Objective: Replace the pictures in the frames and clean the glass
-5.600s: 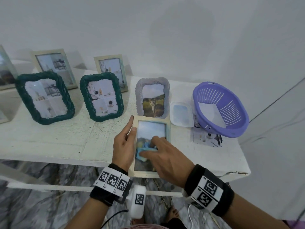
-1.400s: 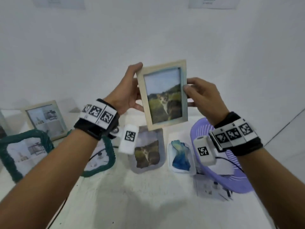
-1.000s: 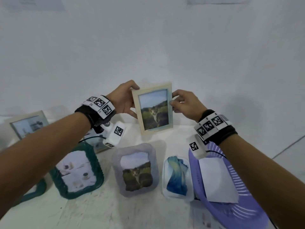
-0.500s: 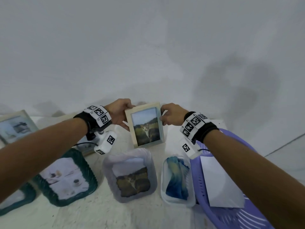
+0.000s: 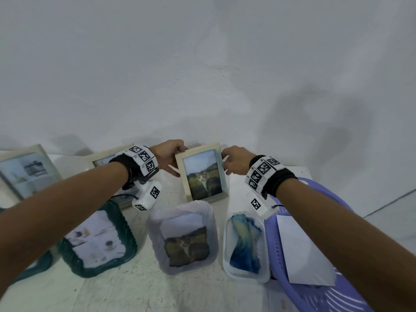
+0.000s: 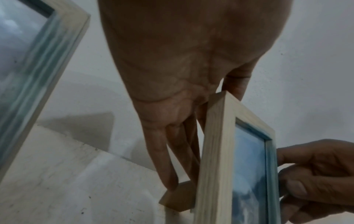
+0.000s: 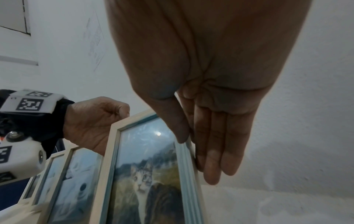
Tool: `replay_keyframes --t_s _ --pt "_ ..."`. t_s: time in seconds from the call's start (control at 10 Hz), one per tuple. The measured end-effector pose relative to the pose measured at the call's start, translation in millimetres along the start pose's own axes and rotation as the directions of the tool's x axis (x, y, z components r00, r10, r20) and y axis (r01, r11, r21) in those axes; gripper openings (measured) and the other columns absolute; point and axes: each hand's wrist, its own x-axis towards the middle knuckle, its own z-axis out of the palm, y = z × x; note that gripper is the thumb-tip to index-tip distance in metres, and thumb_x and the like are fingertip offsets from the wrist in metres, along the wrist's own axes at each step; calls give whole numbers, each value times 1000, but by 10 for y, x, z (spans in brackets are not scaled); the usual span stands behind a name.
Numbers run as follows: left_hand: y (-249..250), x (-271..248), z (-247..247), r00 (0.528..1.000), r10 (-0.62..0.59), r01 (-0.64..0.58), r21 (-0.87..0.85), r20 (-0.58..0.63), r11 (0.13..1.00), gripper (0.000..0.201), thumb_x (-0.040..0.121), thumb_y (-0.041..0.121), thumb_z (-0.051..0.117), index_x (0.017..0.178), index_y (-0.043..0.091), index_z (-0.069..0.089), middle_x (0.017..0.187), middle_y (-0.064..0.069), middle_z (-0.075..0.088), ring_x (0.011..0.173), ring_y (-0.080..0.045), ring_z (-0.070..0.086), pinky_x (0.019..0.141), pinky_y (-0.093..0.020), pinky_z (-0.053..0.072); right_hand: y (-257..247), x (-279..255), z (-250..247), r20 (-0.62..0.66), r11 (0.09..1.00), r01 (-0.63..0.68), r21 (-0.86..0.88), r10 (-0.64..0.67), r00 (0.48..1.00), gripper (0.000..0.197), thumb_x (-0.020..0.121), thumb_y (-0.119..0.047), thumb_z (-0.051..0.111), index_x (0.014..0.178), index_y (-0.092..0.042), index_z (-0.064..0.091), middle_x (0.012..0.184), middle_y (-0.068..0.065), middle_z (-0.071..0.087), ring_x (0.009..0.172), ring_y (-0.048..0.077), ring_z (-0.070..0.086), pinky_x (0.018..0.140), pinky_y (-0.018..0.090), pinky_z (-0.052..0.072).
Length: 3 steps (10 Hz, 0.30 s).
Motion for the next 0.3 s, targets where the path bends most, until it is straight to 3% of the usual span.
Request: replay_keyframes --t_s 0.1,0.2,0.3 --pt "12 26 6 998 29 -28 11 -50 1000 24 89 19 40 98 13 61 86 -11 57 75 -24 56 85 -44 51 -17 5 -13 11 997 2 -76 -1 1000 28 92 -14 52 118 -8 60 100 14 72 88 24 70 72 25 51" --pt "29 -17 13 993 39 -32 61 -111 998 27 97 17 40 116 7 58 95 -15 59 80 -23 60 80 -42 52 -68 -48 -88 -20 989 -21 -144 19 1000 35 93 -18 52 127 -8 56 101 12 72 93 23 68 82 29 51" --pt "43 -26 -41 992 87 -72 153 -96 986 28 101 9 42 126 6 52 99 -13 63 84 -22 63 81 -39 52 -92 -66 -195 -89 992 -20 -122 9 996 47 95 -23 51 139 -10 44 121 13 63 108 24 62 94 32 47"
